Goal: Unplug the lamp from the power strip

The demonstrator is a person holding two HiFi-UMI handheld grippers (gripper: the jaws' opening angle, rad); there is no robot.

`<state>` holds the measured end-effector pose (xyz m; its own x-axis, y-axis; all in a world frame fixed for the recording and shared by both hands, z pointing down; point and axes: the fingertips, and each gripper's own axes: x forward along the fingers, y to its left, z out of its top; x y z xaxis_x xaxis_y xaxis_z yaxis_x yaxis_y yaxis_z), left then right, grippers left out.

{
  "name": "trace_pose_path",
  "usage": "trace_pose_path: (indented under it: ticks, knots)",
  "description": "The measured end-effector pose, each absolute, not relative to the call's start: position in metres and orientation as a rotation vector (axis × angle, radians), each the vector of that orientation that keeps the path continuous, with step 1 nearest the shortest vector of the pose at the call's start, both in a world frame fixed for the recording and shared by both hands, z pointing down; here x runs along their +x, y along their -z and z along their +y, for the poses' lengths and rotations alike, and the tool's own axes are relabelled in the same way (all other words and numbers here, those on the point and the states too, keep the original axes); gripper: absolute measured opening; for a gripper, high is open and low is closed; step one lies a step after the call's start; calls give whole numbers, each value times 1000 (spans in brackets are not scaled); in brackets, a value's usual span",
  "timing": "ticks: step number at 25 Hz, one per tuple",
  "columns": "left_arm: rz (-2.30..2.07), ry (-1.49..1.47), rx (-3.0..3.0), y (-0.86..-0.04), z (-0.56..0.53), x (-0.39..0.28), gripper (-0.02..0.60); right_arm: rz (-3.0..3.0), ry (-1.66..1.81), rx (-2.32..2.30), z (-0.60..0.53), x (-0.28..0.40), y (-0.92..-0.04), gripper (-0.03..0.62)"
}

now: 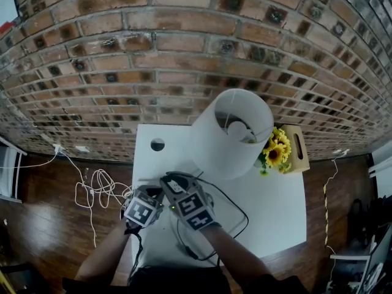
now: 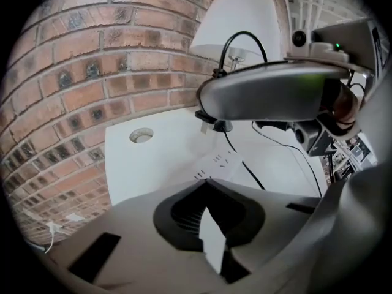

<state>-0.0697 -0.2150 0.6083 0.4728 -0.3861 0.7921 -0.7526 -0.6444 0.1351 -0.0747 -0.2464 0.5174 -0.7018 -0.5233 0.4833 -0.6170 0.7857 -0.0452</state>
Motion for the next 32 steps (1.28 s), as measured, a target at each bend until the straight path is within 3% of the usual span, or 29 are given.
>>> trace_pose_path:
  ticks: [8,16,32]
  knots:
    - [-963,-1011,2329,-605,-216,-62,23,-2517,-296,883,-245,-68,-513,87]
    - [-1167,-819,2321,-572,-224,-89,23,-2538,-285,940,-261,-72,-497,91]
    - [-1275,-730,2394,-529,-255,-146,23,-2506,-242,975,-299,-111,-492,94]
